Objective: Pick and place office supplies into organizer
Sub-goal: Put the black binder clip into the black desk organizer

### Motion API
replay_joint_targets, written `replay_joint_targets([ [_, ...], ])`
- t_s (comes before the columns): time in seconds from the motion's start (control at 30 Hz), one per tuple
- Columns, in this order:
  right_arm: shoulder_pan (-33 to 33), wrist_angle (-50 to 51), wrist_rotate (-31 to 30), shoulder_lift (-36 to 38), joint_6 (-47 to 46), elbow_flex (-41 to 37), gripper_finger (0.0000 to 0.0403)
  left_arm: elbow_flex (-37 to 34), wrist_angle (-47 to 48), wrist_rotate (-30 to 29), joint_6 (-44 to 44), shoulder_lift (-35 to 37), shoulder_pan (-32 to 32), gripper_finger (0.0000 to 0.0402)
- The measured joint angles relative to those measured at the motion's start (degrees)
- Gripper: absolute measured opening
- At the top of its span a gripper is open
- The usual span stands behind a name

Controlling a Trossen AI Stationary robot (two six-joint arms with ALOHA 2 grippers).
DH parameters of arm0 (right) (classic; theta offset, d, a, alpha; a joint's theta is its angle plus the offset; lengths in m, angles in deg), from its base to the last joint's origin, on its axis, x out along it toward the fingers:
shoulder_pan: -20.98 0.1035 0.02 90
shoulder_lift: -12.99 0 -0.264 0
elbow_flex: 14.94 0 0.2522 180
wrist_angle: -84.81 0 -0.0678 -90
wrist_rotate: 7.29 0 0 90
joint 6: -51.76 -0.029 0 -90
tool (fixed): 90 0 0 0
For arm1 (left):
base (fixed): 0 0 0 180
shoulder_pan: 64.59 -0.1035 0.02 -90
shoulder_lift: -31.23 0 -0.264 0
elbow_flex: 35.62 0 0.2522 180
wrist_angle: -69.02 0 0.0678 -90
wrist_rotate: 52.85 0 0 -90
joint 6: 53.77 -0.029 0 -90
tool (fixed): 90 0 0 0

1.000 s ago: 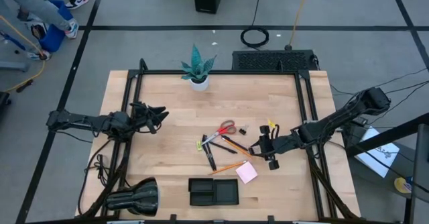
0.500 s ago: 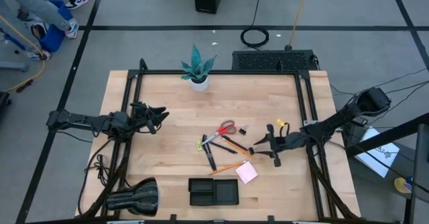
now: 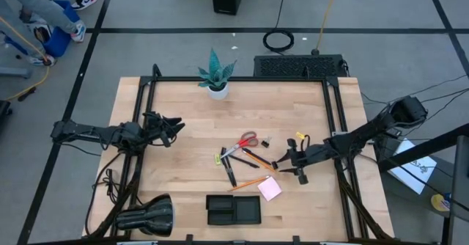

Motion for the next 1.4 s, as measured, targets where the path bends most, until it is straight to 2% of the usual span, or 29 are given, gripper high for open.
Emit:
replay_joint_targets([
  [0.07,-1.1,3.4,0.9,-0.5,0.1,1.8,0.0185,0.0,0.0,-0.8,-0.1,0.0,0.0,0.0212],
  [0.3,-4.6,2.9,4.6,-0.6,3.9,2.4,0.0230,0.0,0.0,0.6,0.3,-0.4,0.1,0.0212],
  [0.47,-7.5,2.6,6.5,-2.8,4.5,2.3,0.0246,0.0,0.0,1.0,0.8,-1.9,0.1,0.0212],
  [0.7,-8.2,-2.2,9.0,-8.7,5.5,2.4,0.0241,0.0,0.0,1.0,2.4,-4.8,0.1,0.0212],
  [1.1,-8.2,-11.0,9.1,-19.1,5.7,2.3,0.0243,0.0,-0.3,1.1,4.8,-7.9,0.1,0.0212],
  [1.4,-8.2,-11.5,9.1,-21.0,5.4,2.4,0.0222,-0.1,-0.5,1.1,5.1,-7.9,0.1,0.0212],
])
